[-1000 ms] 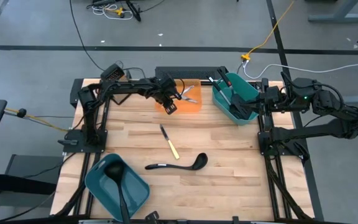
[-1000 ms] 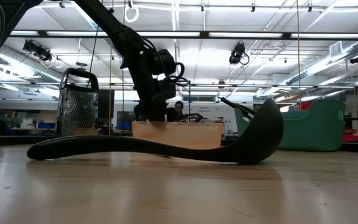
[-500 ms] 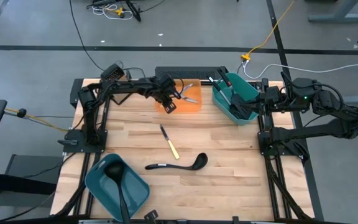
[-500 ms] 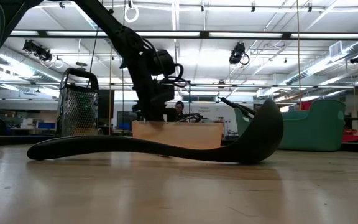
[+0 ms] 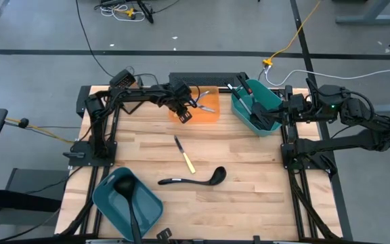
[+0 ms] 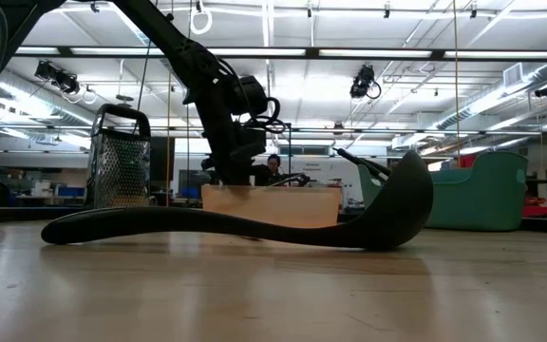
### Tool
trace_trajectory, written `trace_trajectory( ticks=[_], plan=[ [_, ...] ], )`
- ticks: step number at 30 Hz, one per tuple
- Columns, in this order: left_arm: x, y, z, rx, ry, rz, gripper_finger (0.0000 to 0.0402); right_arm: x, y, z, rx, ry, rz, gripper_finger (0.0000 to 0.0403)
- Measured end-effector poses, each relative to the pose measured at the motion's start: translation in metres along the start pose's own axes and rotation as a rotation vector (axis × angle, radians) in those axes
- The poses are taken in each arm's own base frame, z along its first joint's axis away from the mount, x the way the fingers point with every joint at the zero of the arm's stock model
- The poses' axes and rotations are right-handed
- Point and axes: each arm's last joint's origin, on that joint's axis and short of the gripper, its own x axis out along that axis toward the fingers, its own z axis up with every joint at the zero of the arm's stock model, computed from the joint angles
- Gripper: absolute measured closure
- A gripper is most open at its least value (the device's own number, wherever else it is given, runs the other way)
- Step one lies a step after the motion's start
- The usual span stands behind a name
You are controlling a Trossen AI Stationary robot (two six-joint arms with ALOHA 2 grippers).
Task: Pick & Place Kitchen Items
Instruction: Put the left yellow knife into the orange bin, then put the black ladle into the blue bin
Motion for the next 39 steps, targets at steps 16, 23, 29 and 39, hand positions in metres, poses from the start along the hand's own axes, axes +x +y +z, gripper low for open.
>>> trace_trajectory(
  ticks=[16,23,29,39],
  plan=[
    [0.0,-0.001,0.0,0.013,-0.003,-0.001,0.0265,0.0,0.0,0.0,0.0,0.0,0.0,0.0398],
    [-0.004,-0.002,0.0,0.012,0.0,-0.011,0.0262,0.0,0.0,0.0,0.0,0.0,0.0,0.0398],
    [-0.024,-0.009,0.001,0.057,-0.013,-0.025,0.0262,0.0,0.0,0.0,0.0,0.0,0.0,0.0398],
    [-0.07,-0.025,0.006,0.095,-0.131,-0.043,0.0262,0.0,0.0,0.0,0.0,0.0,0.0,0.0398]
  ],
)
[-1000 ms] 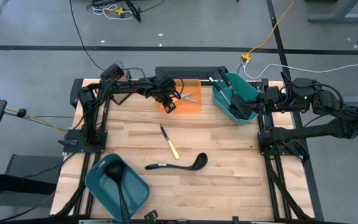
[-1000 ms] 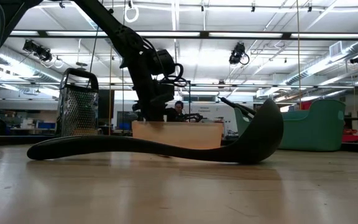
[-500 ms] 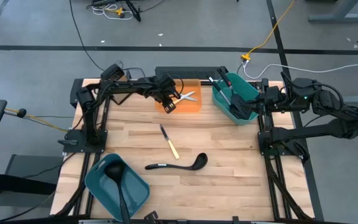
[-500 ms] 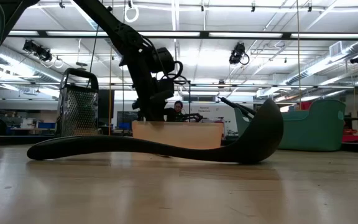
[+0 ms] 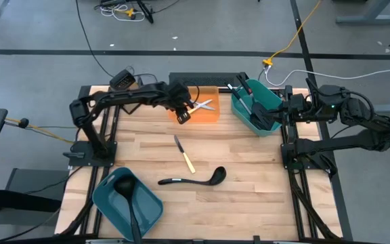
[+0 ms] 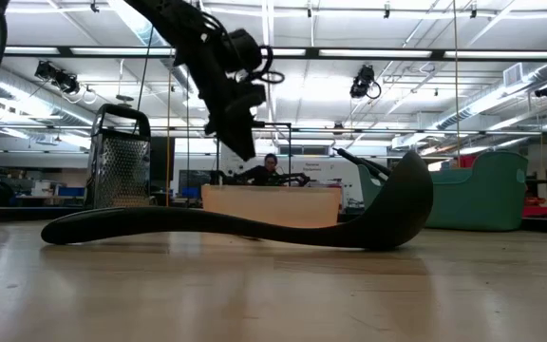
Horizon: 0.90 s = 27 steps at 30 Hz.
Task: Pick & Place Kitchen Items
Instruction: Put the black ladle into the blue bin
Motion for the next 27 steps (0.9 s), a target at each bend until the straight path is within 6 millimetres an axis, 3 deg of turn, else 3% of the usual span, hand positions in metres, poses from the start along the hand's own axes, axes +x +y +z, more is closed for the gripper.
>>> trace_trajectory(
  ticks=[9,20,27],
  plan=[
    [-0.028,-0.004,0.006,0.019,-0.082,0.024,0.0262,0.0,0.0,0.0,-0.001,0.0,-0.001,0.0398],
    [-0.032,-0.007,0.006,0.012,-0.089,-0.019,0.0262,0.0,0.0,0.0,0.0,0.0,-0.003,0.0398],
    [-0.033,-0.026,0.006,0.039,-0.097,-0.182,0.0262,0.0,0.0,0.0,0.0,0.0,-0.003,0.0398]
  ],
)
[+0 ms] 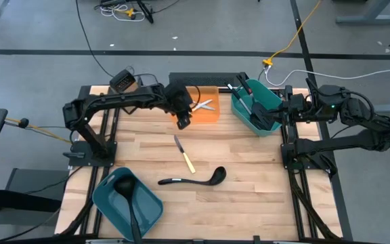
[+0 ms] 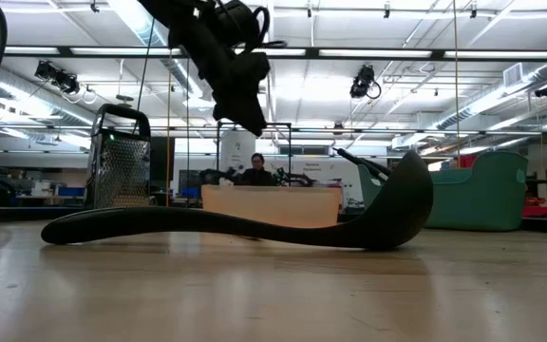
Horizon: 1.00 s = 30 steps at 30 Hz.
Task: Pick & Place Kitchen Items
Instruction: Put the black ladle into the blue bin
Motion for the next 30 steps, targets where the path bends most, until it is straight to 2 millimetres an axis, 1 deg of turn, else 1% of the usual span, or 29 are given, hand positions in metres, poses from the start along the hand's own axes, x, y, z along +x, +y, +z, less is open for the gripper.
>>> trace_trajectory(
  ticks=[4,6,13,19,24,27,30],
  plan=[
    [0.001,-0.02,0.002,0.064,-0.026,-0.126,0.0262,0.0,0.0,0.0,0.0,0.0,0.0,0.0398],
    [0.001,-0.03,0.002,0.092,-0.03,-0.16,0.0262,0.0,0.0,0.0,0.0,0.0,0.0,0.0398],
    [0.002,-0.063,-0.001,0.212,-0.036,-0.219,0.0262,0.0,0.0,0.0,0.0,0.0,0.0,0.0398],
    [0.001,-0.082,-0.004,0.279,-0.035,-0.233,0.0262,0.0,0.0,0.0,0.0,0.0,0.0,0.0398],
    [-0.012,-0.09,-0.004,0.284,-0.063,-0.242,0.0262,0.0,0.0,0.0,0.0,0.0,0.0,0.0398],
    [-0.027,-0.097,-0.003,0.289,-0.09,-0.259,0.0262,0.0,0.0,0.0,0.001,0.0,0.0,0.0398],
    [-0.045,-0.103,-0.003,0.311,-0.132,-0.278,0.0262,0.0,0.0,0.0,0.007,0.0,0.0,0.0398]
  ],
)
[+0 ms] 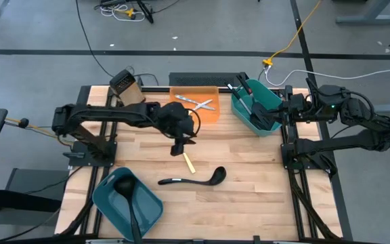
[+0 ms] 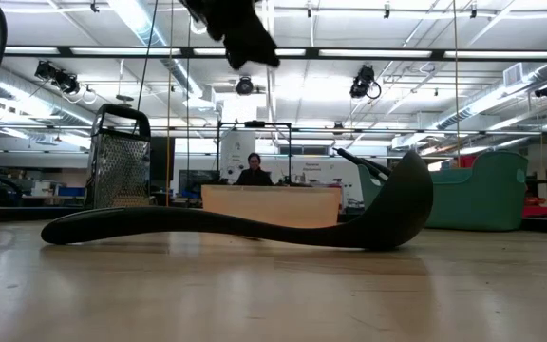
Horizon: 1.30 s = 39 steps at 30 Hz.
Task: Pick & Place Kitchen Items
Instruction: Put the black ladle into the blue bin
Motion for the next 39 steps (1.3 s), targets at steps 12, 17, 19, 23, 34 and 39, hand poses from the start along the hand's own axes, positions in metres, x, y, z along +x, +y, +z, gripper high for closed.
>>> trace_trajectory(
  ticks=[12,17,19,23,34,39],
  plan=[
    [-0.04,-0.031,0.009,0.068,-0.097,-0.026,0.0262,0.0,0.0,0.0,-0.002,-0.001,0.0,0.0398],
    [-0.039,-0.035,0.007,0.077,-0.076,-0.017,0.0262,0.0,0.0,0.0,-0.007,-0.001,-0.001,0.0398],
    [-0.038,-0.036,0.006,0.068,-0.066,-0.019,0.0262,0.0,0.0,0.0,-0.01,0.0,-0.001,0.0398],
    [-0.037,-0.041,0.006,0.036,-0.064,-0.032,0.0262,0.0,0.0,0.0,-0.009,-0.001,-0.001,0.0398],
    [-0.036,-0.059,-0.003,0.057,0.023,-0.066,0.0262,0.0,0.0,0.0,0.017,-0.001,-0.001,0.0398],
    [-0.036,-0.067,-0.003,0.045,0.028,-0.076,0.0262,0.0,0.0,0.0,0.017,-0.001,-0.001,0.0398]
  ],
)
